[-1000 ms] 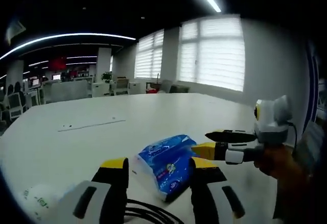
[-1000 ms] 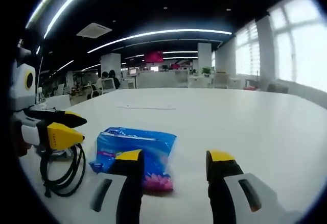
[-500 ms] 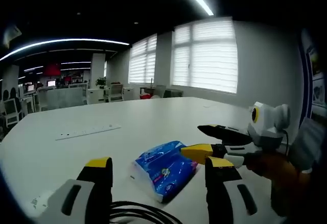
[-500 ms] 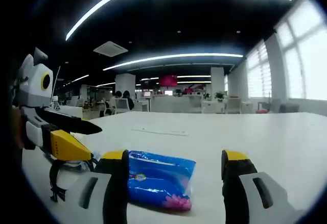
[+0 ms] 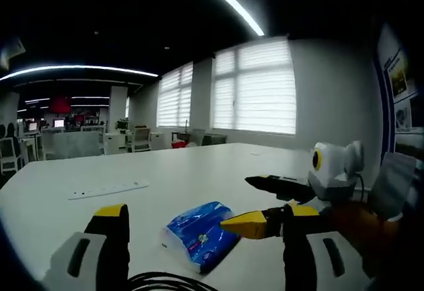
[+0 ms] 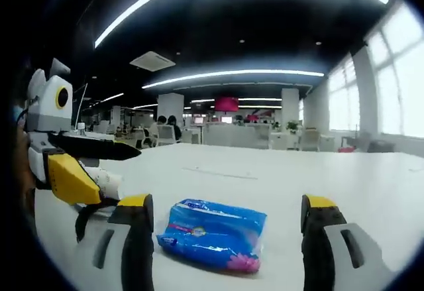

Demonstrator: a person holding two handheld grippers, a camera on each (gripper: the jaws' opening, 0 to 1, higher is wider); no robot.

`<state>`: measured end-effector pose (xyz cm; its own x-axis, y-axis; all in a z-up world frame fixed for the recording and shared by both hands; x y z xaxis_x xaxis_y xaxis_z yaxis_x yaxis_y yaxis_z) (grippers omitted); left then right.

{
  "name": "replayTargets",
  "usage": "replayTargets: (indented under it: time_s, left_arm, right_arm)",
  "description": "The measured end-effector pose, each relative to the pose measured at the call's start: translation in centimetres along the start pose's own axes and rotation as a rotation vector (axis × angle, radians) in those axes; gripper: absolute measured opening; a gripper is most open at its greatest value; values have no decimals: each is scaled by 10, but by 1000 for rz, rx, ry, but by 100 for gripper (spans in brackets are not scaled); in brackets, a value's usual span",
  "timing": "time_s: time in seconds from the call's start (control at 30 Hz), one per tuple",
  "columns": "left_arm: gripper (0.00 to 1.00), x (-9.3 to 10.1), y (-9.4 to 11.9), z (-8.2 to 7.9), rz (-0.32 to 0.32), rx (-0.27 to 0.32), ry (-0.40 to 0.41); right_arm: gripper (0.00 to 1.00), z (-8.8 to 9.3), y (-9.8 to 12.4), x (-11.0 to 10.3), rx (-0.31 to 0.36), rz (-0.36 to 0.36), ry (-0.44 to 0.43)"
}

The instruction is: Arrange the tabletop items into an orderly group along one side of the table until the central work area is clear of visible clutter.

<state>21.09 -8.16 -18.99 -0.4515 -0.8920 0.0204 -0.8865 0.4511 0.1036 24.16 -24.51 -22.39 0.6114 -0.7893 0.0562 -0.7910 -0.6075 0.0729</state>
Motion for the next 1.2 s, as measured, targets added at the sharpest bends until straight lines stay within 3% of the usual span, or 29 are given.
replayTargets:
  time_s: [0.17, 0.53, 0.67, 0.93, 1.03, 1.17, 1.2]
  left_arm:
    - [100, 4, 12, -6, 15, 32, -12]
    - [100, -4, 30, -11, 21, 16, -52]
    - [100, -7, 44, -13, 32, 54, -51]
    - [100, -23, 69, -13, -18, 32, -60]
    - [100, -28, 77, -8, -34, 5, -65]
    - [100, -36, 86, -4, -37, 15, -56]
    - [100, -41, 87, -3, -67, 15, -45]
  right_arm:
    - [96, -6, -1, -10, 1, -52, 39]
    - [96, -12, -1, -30, 5, -116, 90]
    - [95, -13, -1, -37, -14, -131, 130]
    - [92, -16, -6, -59, -61, -187, 223]
    - [91, -17, -10, -68, -67, -198, 247]
    - [92, -22, -12, -81, -61, -221, 284]
    - [92, -23, -12, -83, -61, -226, 289]
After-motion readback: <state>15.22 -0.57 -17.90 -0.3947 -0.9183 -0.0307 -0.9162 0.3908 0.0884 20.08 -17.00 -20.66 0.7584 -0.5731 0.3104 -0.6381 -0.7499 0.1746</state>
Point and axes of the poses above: the point that each gripper's makers call its tool centre point, and the gripper's own axes: y roughly backward along the fingers, x roughly to its right, z roughly out of its underside, the point moved 7 cm from there along y, roughly backward along the fingers, and after that the axes turned 11 degrees about -z, right-handed, at the moved point
